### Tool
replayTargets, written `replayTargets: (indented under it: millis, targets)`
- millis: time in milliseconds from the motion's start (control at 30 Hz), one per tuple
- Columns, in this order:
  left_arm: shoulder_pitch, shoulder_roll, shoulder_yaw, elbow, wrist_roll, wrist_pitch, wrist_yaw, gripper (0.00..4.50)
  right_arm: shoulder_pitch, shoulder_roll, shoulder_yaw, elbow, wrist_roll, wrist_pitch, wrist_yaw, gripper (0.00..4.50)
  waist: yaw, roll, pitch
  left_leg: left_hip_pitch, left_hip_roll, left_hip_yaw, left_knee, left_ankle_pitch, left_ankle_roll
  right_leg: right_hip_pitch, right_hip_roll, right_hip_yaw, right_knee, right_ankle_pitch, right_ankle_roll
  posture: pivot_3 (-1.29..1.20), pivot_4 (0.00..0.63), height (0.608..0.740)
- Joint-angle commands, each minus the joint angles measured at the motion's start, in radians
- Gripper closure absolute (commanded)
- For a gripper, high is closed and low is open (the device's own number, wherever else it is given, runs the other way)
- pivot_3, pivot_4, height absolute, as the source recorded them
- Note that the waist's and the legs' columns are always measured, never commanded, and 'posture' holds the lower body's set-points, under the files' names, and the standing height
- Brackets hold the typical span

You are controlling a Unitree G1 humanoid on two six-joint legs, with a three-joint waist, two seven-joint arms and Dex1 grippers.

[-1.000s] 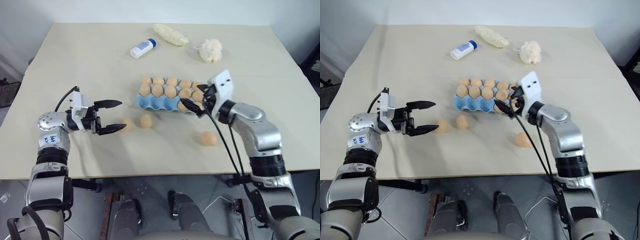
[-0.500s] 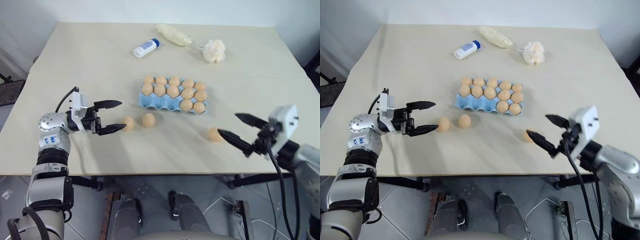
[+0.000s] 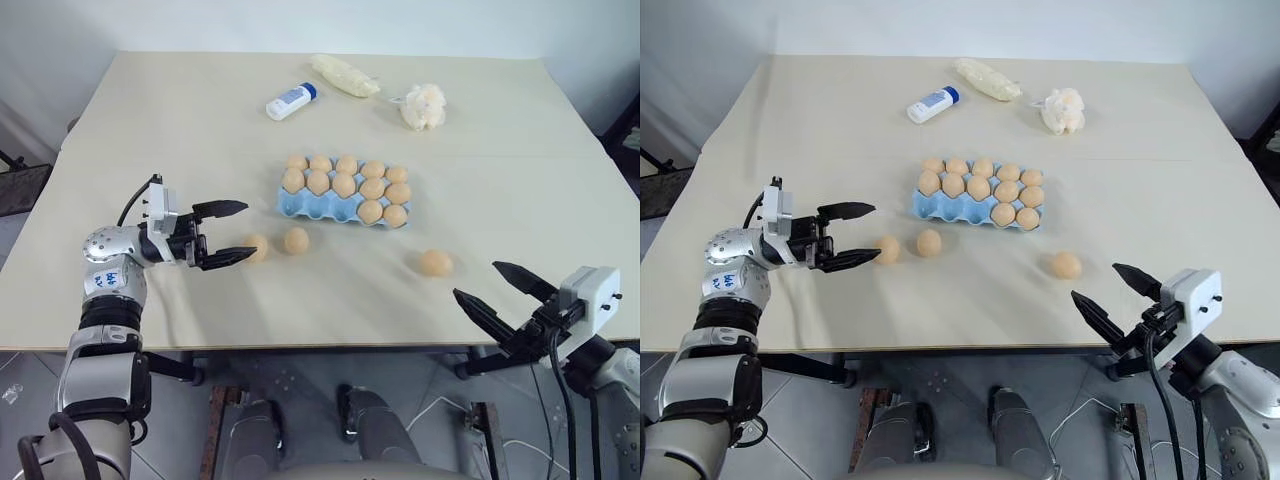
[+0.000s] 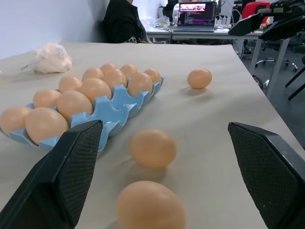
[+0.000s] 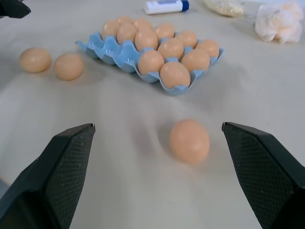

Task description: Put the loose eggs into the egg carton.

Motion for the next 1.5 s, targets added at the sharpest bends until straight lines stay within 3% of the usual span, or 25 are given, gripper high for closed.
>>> replayTargets:
  millis: [33, 233, 567, 1433, 1500]
  targets:
    - [-0.041, 0.003, 0.003, 0.013, -0.021, -0.010, -0.112, 0.00, -0.023, 0.005, 0.014, 0.013, -0.024, -0.057, -0.024, 0.04, 0.001, 0.000, 0.000, 0.000, 0.000, 0.000, 0.000, 0.000, 0.000, 0.000, 0.000, 0.000, 0.000, 0.000, 0.000, 0.00, 0.150, 0.740]
    - [-0.067, 0.014, 0.010, 0.072, 0.019, 0.011, -0.018, 0.00, -0.077, 0.039, 0.091, 0.060, -0.079, -0.109, -0.078, 0.04, -0.001, 0.000, 0.000, 0.000, 0.000, 0.000, 0.000, 0.000, 0.000, 0.000, 0.000, 0.000, 0.000, 0.000, 0.000, 0.00, 0.150, 0.740]
    - [-0.037, 0.053, 0.025, 0.067, 0.038, 0.025, -0.016, 0.00, -0.151, 0.075, 0.229, 0.134, -0.184, -0.141, -0.156, 0.04, -0.001, 0.000, 0.000, 0.000, 0.001, 0.000, -0.001, 0.000, 0.001, -0.001, 0.001, 0.000, 0.000, 0.000, 0.000, 0.00, 0.150, 0.740]
    - [0.087, 0.171, 0.097, 0.071, 0.011, 0.021, -0.092, 0.00, -0.351, 0.070, 0.346, 0.403, -0.254, -0.060, -0.189, 0.04, -0.004, 0.000, 0.000, 0.000, 0.002, 0.001, -0.002, 0.000, 0.001, -0.002, 0.000, 0.000, 0.002, 0.000, 0.000, 0.00, 0.150, 0.740]
    - [0.096, 0.176, 0.104, 0.066, 0.006, 0.023, -0.093, 0.00, -0.350, 0.071, 0.346, 0.402, -0.247, -0.051, -0.186, 0.41, -0.004, 0.000, 0.000, 0.000, 0.002, 0.001, -0.002, 0.000, 0.001, -0.002, 0.000, 0.000, 0.002, 0.000, 0.000, 0.00, 0.150, 0.740]
